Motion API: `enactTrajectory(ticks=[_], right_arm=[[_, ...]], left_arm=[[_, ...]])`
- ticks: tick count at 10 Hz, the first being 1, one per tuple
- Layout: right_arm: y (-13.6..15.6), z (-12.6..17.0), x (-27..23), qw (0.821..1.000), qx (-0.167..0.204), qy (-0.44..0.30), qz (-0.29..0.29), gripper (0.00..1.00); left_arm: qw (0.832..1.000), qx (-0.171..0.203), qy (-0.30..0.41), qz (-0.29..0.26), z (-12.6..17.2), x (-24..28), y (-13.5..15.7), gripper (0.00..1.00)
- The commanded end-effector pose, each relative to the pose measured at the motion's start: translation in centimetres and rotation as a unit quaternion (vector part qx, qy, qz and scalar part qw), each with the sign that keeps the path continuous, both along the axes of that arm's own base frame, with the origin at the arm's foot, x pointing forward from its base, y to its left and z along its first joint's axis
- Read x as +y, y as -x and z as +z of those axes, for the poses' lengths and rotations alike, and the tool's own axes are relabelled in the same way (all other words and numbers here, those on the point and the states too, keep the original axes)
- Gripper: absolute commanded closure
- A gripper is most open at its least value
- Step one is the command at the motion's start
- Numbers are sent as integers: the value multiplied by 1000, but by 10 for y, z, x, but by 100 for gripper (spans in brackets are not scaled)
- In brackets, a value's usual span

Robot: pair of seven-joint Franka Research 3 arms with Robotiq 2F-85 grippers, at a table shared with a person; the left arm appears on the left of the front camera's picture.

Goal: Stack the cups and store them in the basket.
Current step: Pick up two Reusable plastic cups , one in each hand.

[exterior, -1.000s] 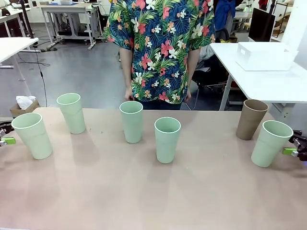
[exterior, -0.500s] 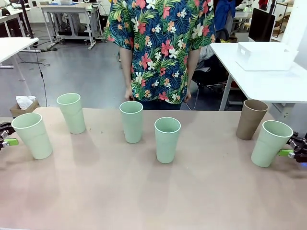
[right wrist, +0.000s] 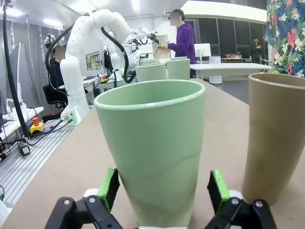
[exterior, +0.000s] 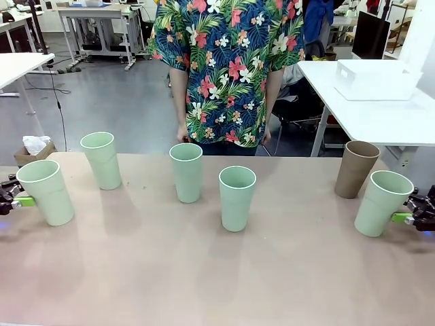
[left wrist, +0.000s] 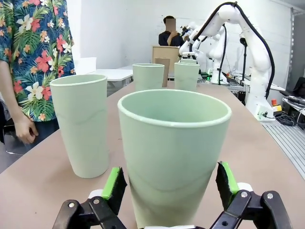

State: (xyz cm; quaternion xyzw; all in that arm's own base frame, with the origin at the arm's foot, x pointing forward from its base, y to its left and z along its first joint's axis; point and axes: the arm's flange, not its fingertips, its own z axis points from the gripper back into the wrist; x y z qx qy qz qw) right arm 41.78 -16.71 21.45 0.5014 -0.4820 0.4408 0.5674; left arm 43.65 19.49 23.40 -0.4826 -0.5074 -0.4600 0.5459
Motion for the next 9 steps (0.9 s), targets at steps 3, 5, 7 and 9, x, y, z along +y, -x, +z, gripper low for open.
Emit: enactTrajectory(ticks=[3, 5, 7, 9], right_arm=[[1, -2, 15, 1000, -13, -8, -13, 0], [0, -3, 20, 1000, -10, -7, -12, 0], [0, -3, 24, 1000, -8, -6, -10, 0], [-1, -4, 32, 1000, -5, -2, -4, 0]], left_arm=[[1000, -24, -10, -12, -5, -19, 11, 0], [1000, -22, -9, -16, -9, -25, 11, 0], [1000, -16, -5, -24, -14, -27, 10, 0], [1000, -11, -7, -28, -20, -30, 10, 0]])
